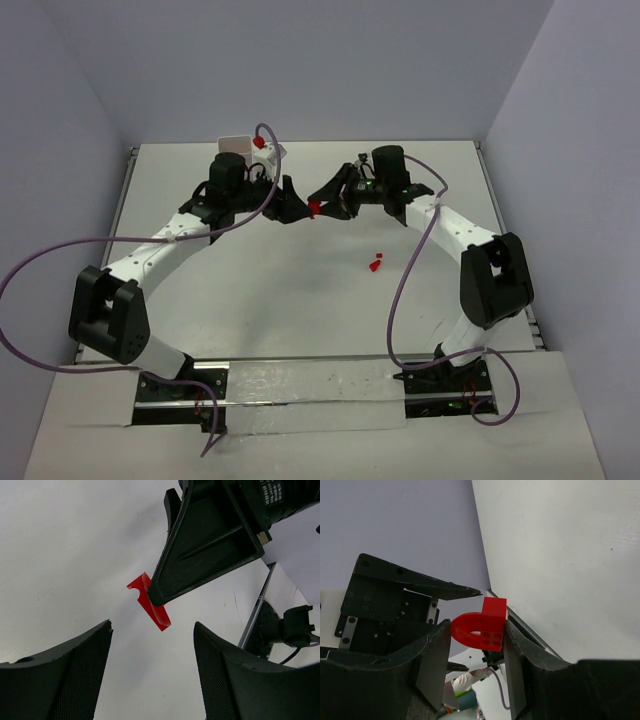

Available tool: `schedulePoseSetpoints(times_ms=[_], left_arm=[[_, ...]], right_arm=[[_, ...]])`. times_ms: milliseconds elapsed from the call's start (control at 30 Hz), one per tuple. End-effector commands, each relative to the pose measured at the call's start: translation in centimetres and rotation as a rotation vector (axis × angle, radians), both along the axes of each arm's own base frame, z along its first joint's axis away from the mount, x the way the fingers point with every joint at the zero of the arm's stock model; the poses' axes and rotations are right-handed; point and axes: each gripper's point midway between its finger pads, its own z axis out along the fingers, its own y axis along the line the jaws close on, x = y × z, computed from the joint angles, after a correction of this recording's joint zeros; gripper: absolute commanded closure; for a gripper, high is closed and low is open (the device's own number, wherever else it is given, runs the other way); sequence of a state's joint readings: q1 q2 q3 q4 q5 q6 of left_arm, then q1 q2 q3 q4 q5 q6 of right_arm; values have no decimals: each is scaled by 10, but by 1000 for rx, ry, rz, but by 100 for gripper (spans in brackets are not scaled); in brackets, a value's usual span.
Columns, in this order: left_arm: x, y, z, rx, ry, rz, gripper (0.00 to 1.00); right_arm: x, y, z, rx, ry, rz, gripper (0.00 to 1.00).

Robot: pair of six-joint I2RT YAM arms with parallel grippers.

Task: Sort the legos into containers by color

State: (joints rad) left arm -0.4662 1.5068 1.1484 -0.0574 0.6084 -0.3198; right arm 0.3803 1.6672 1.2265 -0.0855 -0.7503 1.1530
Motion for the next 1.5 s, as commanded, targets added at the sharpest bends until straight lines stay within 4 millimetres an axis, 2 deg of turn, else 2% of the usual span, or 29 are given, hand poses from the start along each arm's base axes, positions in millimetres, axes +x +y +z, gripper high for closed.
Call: schedulePoseSetpoints(times_ms=[0, 167, 333, 433, 667, 700, 733, 767, 800, 833, 900, 933, 967, 1100, 1200, 1367, 1467], left_arm=[[7, -13, 35, -74, -89, -29, 28], [19, -13, 29, -64, -72, 22, 32], [23, -15, 18, -46, -44, 31, 40], [23, -15, 18, -44, -50, 26, 54], [20, -15, 14, -34, -46, 16, 97], [19, -14, 14, -32, -45, 16, 100], [19, -14, 14, -33, -45, 15, 100], [18, -13, 15, -31, -49, 14, 100], [17, -12, 16, -33, -53, 14, 100], [14, -9, 15, -24, -45, 12, 100], [11, -3, 13, -12, -41, 5, 100], [9, 4, 11, 2, -31, -7, 100], [9, 7, 14, 14, -53, -21, 100], [11, 50, -2, 200, -91, -75, 100], [26, 88, 4, 300, -177, -24, 100], [49, 134, 5, 583, -335, 19, 100], [66, 152, 1, 732, -417, -67, 99]], right_arm=[[-3, 8, 21, 47, -62, 28, 91], [-8, 16, 25, 60, -82, 58, 91], [-11, 20, 31, 70, -91, 77, 91], [-13, 21, 31, 72, -86, 82, 90], [-12, 23, 33, 91, -91, 90, 87], [-13, 23, 34, 92, -92, 92, 82], [-13, 23, 34, 92, -93, 94, 72], [-13, 23, 33, 89, -94, 95, 65], [-13, 22, 33, 86, -97, 97, 56], [-13, 21, 32, 79, -105, 97, 41], [-12, 17, 28, 55, -103, 90, 26], [-9, 12, 28, 36, -118, 82, 17], [-5, 7, 30, 22, -145, 74, 12], [8, -19, 31, -65, -210, 43, 9], [18, -41, 32, -141, -265, 16, 9], [22, -55, 39, -175, -313, 5, 9], [24, -58, 38, -180, -318, 6, 9]])
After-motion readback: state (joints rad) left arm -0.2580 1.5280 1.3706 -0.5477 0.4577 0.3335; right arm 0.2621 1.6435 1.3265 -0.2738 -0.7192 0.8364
